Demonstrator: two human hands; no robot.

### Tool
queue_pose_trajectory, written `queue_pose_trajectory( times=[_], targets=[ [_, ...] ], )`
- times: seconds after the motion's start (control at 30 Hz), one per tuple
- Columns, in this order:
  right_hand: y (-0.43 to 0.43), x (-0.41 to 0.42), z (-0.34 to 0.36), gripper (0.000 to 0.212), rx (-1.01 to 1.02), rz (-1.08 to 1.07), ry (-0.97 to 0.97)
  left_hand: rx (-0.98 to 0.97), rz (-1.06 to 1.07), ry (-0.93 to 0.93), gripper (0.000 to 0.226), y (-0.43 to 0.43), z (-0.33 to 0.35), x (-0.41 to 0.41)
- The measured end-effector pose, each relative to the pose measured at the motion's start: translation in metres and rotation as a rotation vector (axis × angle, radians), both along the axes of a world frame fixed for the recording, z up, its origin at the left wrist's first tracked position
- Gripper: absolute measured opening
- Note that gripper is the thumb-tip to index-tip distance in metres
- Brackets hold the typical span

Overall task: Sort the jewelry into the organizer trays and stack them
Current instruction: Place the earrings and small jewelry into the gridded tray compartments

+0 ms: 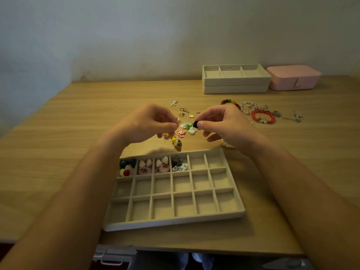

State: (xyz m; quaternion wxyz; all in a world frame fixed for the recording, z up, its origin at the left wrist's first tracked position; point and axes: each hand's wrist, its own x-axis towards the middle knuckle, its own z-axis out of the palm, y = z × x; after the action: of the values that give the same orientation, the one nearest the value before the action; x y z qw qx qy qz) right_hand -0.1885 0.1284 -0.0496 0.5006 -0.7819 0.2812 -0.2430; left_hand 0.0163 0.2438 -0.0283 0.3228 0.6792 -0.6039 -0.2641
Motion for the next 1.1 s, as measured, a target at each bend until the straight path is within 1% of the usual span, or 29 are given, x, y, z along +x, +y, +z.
queue_pose_trajectory(
  times=[0.17,0.23,0.33,0.5,0.6,0.73,0.83,0.9,0.97,1.1],
  targets=[
    [0.005,0.002,0.0,0.005,-0.012,0.052,0.004,-0.115,-0.071,0.115,0.018,-0.003,-0.003,-0.016],
    [0.007,0.004,0.0,0.005,-0.016,0.057,0.001,-0.123,-0.059,0.122,0.017,-0.002,-0.005,-0.017],
    [0.01,0.005,0.002,0.005,0.0,0.08,-0.009,-0.099,-0.045,0.111,0.007,-0.001,-0.004,-0.015],
    [0.013,0.003,0.007,0.006,-0.054,0.145,0.045,-0.026,-0.022,0.039,0.004,0.004,0.001,-0.022],
    [0.014,0.003,0.014,0.006,-0.114,0.15,0.12,-0.008,-0.006,0.026,0.004,0.007,-0.001,-0.029],
    [0.02,0.005,0.02,0.005,-0.253,0.162,0.268,-0.001,0.032,0.011,0.006,0.011,-0.005,-0.038],
    [0.023,-0.001,0.02,0.006,-0.313,0.155,0.327,-0.002,0.034,0.024,0.005,0.017,-0.009,-0.044],
    [0.025,-0.008,0.017,0.007,-0.321,0.166,0.346,-0.01,0.028,-0.021,0.003,0.022,-0.011,-0.048],
    [0.025,-0.015,0.015,0.006,-0.297,0.169,0.351,-0.014,0.043,-0.105,0.002,0.026,-0.013,-0.048],
    [0.026,-0.025,0.014,0.004,-0.274,0.167,0.363,-0.03,0.162,-0.174,0.006,0.034,-0.021,-0.046]
  ],
)
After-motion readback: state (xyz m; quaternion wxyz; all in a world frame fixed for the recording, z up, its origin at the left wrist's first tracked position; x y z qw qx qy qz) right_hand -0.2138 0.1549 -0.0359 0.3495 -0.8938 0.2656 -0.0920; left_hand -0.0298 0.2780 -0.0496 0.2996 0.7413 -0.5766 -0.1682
